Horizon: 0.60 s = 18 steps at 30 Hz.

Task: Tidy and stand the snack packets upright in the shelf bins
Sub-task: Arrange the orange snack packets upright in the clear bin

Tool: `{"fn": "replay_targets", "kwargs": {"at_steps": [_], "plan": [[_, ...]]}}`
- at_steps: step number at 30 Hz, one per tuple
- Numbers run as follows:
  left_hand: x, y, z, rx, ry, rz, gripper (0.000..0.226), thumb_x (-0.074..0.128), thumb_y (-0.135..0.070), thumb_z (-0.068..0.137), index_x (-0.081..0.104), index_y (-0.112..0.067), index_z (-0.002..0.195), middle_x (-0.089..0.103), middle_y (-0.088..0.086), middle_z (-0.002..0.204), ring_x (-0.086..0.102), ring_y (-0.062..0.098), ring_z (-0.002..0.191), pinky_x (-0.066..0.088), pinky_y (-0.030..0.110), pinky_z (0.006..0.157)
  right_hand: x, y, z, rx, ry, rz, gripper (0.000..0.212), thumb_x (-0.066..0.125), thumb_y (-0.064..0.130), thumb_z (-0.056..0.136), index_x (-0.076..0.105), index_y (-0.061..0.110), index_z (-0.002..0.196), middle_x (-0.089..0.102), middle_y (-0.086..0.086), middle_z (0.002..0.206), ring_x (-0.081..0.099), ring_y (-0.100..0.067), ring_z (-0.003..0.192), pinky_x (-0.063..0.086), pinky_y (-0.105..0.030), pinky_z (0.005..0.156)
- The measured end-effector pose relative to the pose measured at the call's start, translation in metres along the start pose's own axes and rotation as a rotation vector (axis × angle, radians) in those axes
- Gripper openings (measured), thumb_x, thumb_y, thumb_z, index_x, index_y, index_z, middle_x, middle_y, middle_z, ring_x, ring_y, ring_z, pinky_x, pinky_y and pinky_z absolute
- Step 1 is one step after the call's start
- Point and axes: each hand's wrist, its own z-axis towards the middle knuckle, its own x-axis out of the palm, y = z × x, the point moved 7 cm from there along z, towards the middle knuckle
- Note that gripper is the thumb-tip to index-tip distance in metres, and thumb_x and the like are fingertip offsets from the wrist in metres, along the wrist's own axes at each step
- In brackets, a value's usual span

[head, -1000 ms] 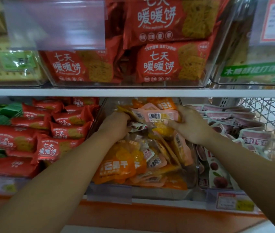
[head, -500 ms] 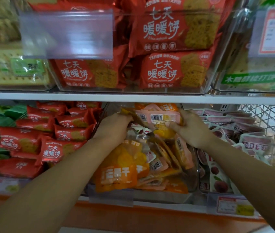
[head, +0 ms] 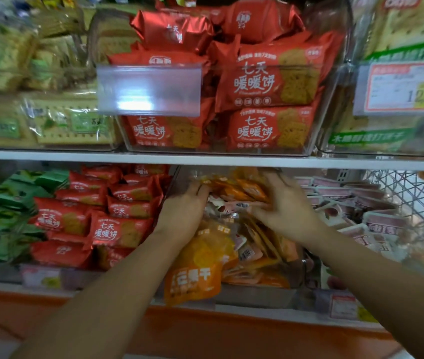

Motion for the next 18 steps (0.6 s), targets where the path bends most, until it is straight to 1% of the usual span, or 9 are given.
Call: {"fn": "replay_targets", "kwargs": {"at_steps": [1, 2, 3, 5, 7, 8, 10, 14, 18], "plan": [[0.002, -0.002, 0.0, -0.004, 0.021, 0.024, 0.043, 0.047, -0.011, 0.091, 0.042, -0.013, 0.134, 0.04, 0.011, 0.139, 0.063, 0.033, 0.092, 0.049, 0.037, 0.067, -0.009, 0.019, -0.01, -0.105, -0.097, -0.023, 0.062, 0.062, 0.043, 0.075, 0.047, 0.023, 0.132, 0.053, -0.004, 0.126, 0.047, -0.025, 0.118, 0.04, -0.045, 0.099], [0.004, -0.001, 0.0, -0.013, 0.032, 0.033, 0.043, 0.048, -0.013, 0.091, 0.041, -0.013, 0.133, 0.039, 0.011, 0.14, 0.063, 0.033, 0.092, 0.048, 0.037, 0.066, -0.014, 0.041, -0.021, -0.228, -0.121, -0.015, 0.053, 0.059, 0.043, 0.077, 0.054, 0.022, 0.125, 0.057, -0.001, 0.12, 0.05, -0.021, 0.113, 0.042, -0.042, 0.096], [0.005, 0.0, 0.0, -0.024, 0.035, 0.026, 0.042, 0.048, -0.014, 0.091, 0.041, -0.013, 0.132, 0.039, 0.011, 0.14, 0.063, 0.034, 0.092, 0.048, 0.038, 0.065, -0.012, 0.06, -0.031, -0.343, -0.06, 0.014, 0.044, 0.058, 0.043, 0.08, 0.059, 0.022, 0.119, 0.06, 0.003, 0.115, 0.052, -0.015, 0.109, 0.043, -0.036, 0.094], [0.008, 0.003, 0.001, -0.031, 0.045, 0.004, 0.041, 0.047, -0.015, 0.093, 0.041, -0.015, 0.133, 0.038, 0.01, 0.14, 0.063, 0.035, 0.095, 0.049, 0.039, 0.067, 0.01, 0.081, -0.05, -0.475, 0.259, 0.065, 0.041, 0.06, 0.046, 0.084, 0.061, 0.024, 0.119, 0.061, 0.006, 0.118, 0.05, -0.007, 0.111, 0.041, -0.028, 0.097], [0.008, 0.005, 0.004, -0.022, 0.058, -0.026, 0.042, 0.046, -0.013, 0.093, 0.041, -0.017, 0.134, 0.038, 0.009, 0.14, 0.062, 0.035, 0.1, 0.048, 0.039, 0.07, 0.038, 0.083, -0.064, -0.489, 0.548, 0.017, 0.057, 0.058, 0.059, 0.081, 0.051, 0.032, 0.132, 0.046, 0.009, 0.14, 0.035, -0.006, 0.131, 0.028, -0.027, 0.11], [0.007, 0.006, 0.005, -0.019, 0.061, -0.053, 0.042, 0.046, -0.012, 0.093, 0.042, -0.017, 0.135, 0.039, 0.009, 0.14, 0.061, 0.035, 0.101, 0.048, 0.039, 0.071, 0.048, 0.08, -0.068, -0.495, 0.605, -0.033, 0.065, 0.056, 0.065, 0.079, 0.044, 0.035, 0.136, 0.036, 0.011, 0.147, 0.025, -0.006, 0.137, 0.02, -0.029, 0.113], [0.006, 0.009, 0.007, -0.014, 0.055, -0.115, 0.042, 0.047, -0.012, 0.093, 0.045, -0.017, 0.134, 0.043, 0.008, 0.138, 0.06, 0.034, 0.103, 0.048, 0.039, 0.075, 0.055, 0.079, -0.068, -0.506, 0.607, -0.091, 0.074, 0.054, 0.071, 0.075, 0.037, 0.038, 0.14, 0.025, 0.014, 0.152, 0.015, -0.006, 0.141, 0.014, -0.031, 0.115], [0.001, 0.013, 0.009, 0.021, -0.003, -0.162, 0.042, 0.055, -0.013, 0.089, 0.05, -0.017, 0.131, 0.049, 0.008, 0.135, 0.061, 0.033, 0.102, 0.048, 0.039, 0.074, 0.058, 0.08, -0.063, -0.479, 0.629, -0.133, 0.077, 0.053, 0.07, 0.077, 0.03, 0.038, 0.143, 0.025, 0.013, 0.152, 0.014, -0.009, 0.141, 0.017, -0.036, 0.116], [-0.029, 0.018, 0.006, 0.135, -0.145, -0.311, 0.037, 0.06, -0.005, 0.086, 0.058, -0.009, 0.123, 0.058, 0.013, 0.123, 0.062, 0.034, 0.099, 0.051, 0.039, 0.078, 0.066, 0.076, -0.062, -0.453, 0.684, -0.183, 0.072, 0.049, 0.067, 0.082, 0.027, 0.037, 0.144, 0.031, 0.01, 0.149, 0.026, -0.013, 0.136, 0.026, -0.033, 0.111]]}}
